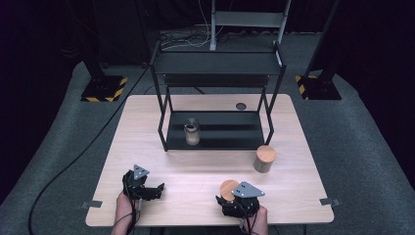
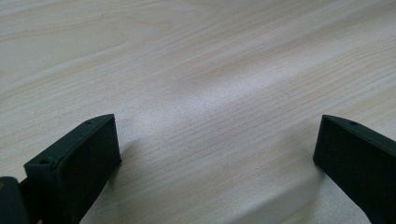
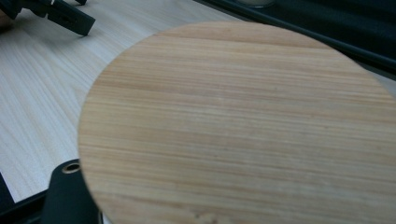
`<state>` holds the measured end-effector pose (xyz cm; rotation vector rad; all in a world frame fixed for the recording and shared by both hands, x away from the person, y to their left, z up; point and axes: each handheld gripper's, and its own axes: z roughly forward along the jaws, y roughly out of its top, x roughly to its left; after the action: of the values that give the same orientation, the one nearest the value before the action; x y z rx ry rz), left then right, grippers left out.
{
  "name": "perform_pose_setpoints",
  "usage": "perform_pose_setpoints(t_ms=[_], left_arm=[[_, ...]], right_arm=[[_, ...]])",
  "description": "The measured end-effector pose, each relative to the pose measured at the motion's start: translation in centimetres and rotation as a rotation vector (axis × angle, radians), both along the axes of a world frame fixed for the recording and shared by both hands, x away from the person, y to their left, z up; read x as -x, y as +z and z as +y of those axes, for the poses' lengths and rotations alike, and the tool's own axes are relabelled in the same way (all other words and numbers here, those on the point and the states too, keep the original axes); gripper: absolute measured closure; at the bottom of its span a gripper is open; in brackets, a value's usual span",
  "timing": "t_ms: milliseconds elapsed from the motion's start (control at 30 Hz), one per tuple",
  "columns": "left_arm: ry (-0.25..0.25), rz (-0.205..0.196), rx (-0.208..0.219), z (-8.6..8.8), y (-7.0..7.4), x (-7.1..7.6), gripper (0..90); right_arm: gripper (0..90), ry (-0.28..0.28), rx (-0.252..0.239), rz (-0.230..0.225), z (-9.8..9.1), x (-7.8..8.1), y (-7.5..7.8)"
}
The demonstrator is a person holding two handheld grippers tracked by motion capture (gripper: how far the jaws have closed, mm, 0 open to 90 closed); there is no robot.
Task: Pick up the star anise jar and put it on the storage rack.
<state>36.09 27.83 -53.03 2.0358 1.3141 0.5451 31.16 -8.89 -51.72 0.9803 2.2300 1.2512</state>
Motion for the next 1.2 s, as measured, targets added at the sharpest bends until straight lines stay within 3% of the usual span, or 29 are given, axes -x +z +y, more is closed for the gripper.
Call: perform_pose_setpoints(t_ms=[1200], left_arm=[[0.000,0.000,0.000,0.0,0.0,0.0,0.0]], right_arm=[[25.0,-0.042,0.030,-0.032,-1.1,-1.2,2.3]])
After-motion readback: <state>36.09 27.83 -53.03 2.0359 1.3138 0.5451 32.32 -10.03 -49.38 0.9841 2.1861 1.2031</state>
